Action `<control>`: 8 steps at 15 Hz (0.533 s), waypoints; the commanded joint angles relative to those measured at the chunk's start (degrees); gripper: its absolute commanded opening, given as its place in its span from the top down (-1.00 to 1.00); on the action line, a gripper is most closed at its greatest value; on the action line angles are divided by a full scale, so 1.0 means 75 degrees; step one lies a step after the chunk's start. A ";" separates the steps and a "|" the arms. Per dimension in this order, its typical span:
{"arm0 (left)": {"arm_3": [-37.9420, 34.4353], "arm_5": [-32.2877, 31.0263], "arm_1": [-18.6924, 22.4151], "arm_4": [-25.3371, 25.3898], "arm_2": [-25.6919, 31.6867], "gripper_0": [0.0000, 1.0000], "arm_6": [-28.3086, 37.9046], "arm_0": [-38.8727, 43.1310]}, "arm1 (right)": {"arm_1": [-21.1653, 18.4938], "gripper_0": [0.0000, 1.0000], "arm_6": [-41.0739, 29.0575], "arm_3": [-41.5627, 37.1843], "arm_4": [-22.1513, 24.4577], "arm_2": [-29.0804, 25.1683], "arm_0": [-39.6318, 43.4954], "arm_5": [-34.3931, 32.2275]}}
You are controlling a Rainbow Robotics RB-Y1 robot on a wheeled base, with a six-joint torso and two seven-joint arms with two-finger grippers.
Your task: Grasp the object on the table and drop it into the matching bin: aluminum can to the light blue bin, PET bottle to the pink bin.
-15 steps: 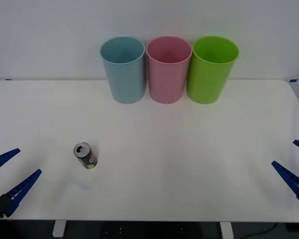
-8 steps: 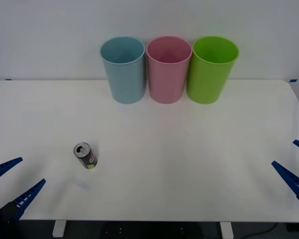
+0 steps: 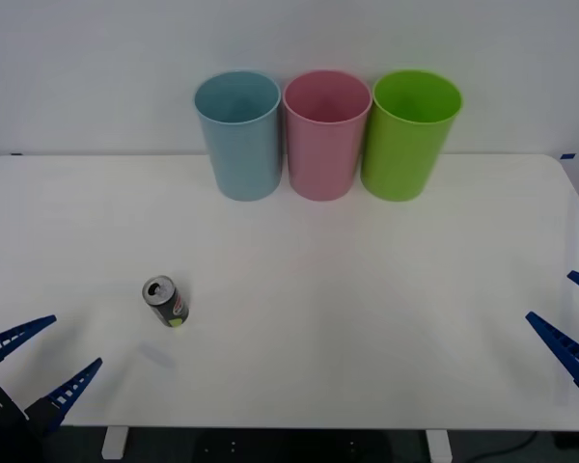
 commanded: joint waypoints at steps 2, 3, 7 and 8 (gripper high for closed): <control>0.1007 0.0019 -0.0004 0.0058 -0.0223 -1.00 -0.0937 -0.0489 | 0.0000 -1.00 0.0000 0.0000 0.0000 0.0000 0.0000 0.0000; 0.1230 0.0043 -0.0004 0.0128 -0.0305 -1.00 -0.1148 -0.0595 | 0.0000 -1.00 0.0000 0.0000 0.0000 0.0000 0.0000 0.0000; 0.2214 0.0101 -0.0004 0.0421 -0.0680 -1.00 -0.1616 -0.1122 | 0.0000 -1.00 0.0000 0.0000 0.0000 0.0000 0.0000 0.0000; 0.2402 0.0101 -0.0004 0.0503 -0.0762 -1.00 -0.1663 -0.1239 | 0.0000 -1.00 0.0000 0.0000 0.0000 0.0000 0.0000 0.0000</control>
